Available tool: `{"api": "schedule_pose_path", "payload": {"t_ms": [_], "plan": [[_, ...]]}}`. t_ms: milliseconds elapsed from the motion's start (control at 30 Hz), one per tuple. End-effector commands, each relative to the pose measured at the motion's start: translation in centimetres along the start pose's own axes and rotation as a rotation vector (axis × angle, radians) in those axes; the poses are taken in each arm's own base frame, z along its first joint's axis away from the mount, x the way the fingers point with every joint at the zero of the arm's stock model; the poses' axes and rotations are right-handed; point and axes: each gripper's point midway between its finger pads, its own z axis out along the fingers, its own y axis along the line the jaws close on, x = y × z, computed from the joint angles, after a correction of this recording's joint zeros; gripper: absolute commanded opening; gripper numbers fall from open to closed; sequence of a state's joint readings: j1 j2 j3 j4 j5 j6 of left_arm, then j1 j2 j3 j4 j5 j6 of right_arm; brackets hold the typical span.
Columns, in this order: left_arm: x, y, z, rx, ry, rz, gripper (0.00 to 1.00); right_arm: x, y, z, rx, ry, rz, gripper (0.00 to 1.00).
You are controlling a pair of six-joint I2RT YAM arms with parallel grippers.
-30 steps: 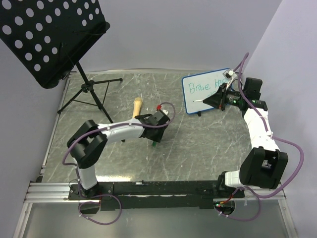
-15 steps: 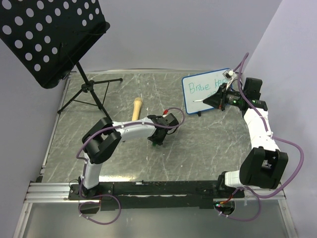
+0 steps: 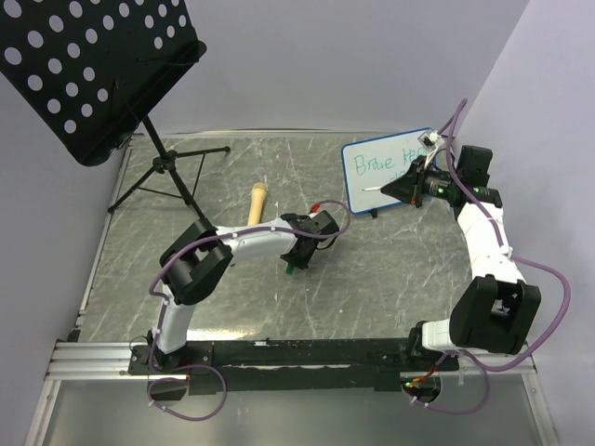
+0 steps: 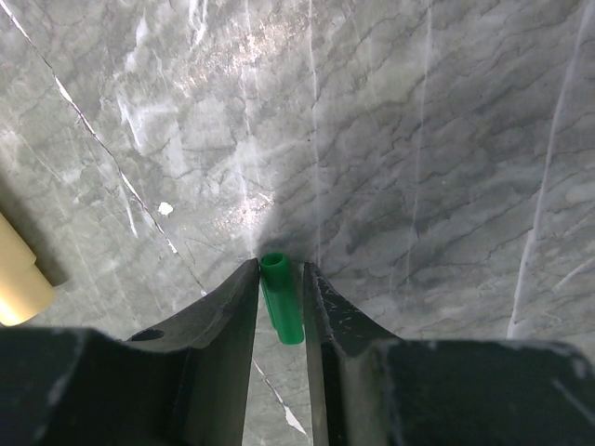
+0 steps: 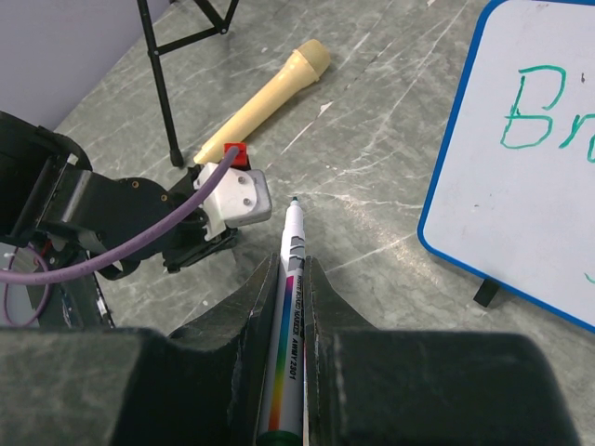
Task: Write a sentence on the whiteboard
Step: Pick up the pen cap from the center of the board, then insert the whiteboard marker without the cap into the pen cap.
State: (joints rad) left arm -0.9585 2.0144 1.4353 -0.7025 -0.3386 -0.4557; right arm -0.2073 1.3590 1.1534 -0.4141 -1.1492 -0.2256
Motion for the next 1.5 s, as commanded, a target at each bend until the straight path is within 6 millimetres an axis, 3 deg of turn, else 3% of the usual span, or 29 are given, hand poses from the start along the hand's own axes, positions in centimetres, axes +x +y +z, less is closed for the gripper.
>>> {"api": "schedule_pose_path", "payload": {"t_ms": [0, 233, 500, 700, 933, 967, 1033, 1067, 1100, 1167, 1267, 1333, 1467], "plan": [[1.3, -0.3, 0.4, 0.013, 0.039, 0.011, 0.31, -1.5, 0.6, -0.3, -0.021, -0.026, -0.058, 0.00], [2.5, -0.1, 0.2, 0.026, 0.053, -0.018, 0.37, -1.7, 0.8, -0.6, -0.022, -0.034, -0.061, 0.00], [4.0, -0.3, -0.8, 0.086, 0.070, -0.032, 0.34, -1.8, 0.8, -0.7, -0.023, -0.037, -0.060, 0.00], [4.6, -0.4, 0.3, 0.089, 0.081, -0.027, 0.28, -1.8, 0.9, -0.7, -0.025, -0.038, -0.060, 0.00], [3.8, 0.2, 1.4, 0.073, 0.027, -0.003, 0.21, -1.7, 0.8, -0.7, -0.025, -0.036, -0.058, 0.00], [2.9, 0.1, 1.2, 0.085, -0.018, 0.015, 0.20, -1.6, 0.8, -0.6, -0.026, -0.034, -0.056, 0.00], [3.4, 0.5, 1.4, 0.091, -0.039, 0.058, 0.17, -1.4, 0.7, -0.6, -0.030, -0.028, -0.050, 0.00], [2.1, -0.1, 0.8, 0.131, -0.104, 0.053, 0.15, -1.2, 0.6, -0.4, -0.035, -0.025, -0.041, 0.00], [2.8, 0.2, 0.9, 0.136, -0.106, 0.060, 0.15, -0.9, 0.6, -0.3, -0.045, -0.019, -0.030, 0.00], [1.1, -0.4, -0.2, 0.188, -0.201, 0.056, 0.14, 0.5, 0.6, 0.2, -0.071, 0.013, 0.010, 0.00], [1.3, -0.3, -1.0, 0.229, -0.269, 0.054, 0.14, 3.0, 1.2, 1.2, -0.119, 0.064, 0.068, 0.00], [0.1, -0.9, -1.6, 0.271, -0.345, 0.044, 0.13, 4.6, 1.9, 2.2, -0.159, 0.097, 0.102, 0.00], [-0.1, -1.1, -1.5, 0.294, -0.408, 0.042, 0.13, 7.3, 2.6, 4.5, -0.240, 0.171, 0.200, 0.00]]}}
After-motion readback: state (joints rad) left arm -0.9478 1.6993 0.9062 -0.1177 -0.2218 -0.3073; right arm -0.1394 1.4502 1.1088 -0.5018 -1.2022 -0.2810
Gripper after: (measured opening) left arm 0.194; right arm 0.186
